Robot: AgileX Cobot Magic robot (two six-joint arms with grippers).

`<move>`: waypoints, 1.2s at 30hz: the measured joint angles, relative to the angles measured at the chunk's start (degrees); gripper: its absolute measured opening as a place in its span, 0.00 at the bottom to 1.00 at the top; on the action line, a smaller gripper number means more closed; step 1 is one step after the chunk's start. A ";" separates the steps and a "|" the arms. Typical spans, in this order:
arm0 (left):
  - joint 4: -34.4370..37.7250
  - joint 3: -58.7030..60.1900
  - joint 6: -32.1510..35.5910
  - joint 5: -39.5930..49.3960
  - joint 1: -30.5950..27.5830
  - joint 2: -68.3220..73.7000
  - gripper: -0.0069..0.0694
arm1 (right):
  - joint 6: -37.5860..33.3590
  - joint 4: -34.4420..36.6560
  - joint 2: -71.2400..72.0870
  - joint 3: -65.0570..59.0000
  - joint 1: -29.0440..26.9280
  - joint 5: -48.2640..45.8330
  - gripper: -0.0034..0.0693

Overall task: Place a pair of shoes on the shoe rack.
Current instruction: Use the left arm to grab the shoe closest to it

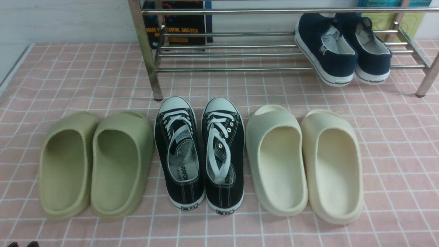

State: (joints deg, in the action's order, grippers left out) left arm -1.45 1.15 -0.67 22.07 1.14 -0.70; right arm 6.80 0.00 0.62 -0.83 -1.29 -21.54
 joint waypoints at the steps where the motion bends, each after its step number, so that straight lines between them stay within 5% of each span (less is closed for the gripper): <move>1: 0.00 0.00 0.00 0.00 0.00 0.00 0.41 | 0.00 0.00 0.00 0.00 0.00 0.00 0.29; 36: -0.22 0.00 0.00 0.00 0.00 0.00 0.41 | 0.00 0.00 0.00 0.00 0.00 0.00 0.35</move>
State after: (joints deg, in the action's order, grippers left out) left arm -1.67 1.15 -0.67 22.07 1.14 -0.70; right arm 6.80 0.00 0.62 -0.83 -1.29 -21.54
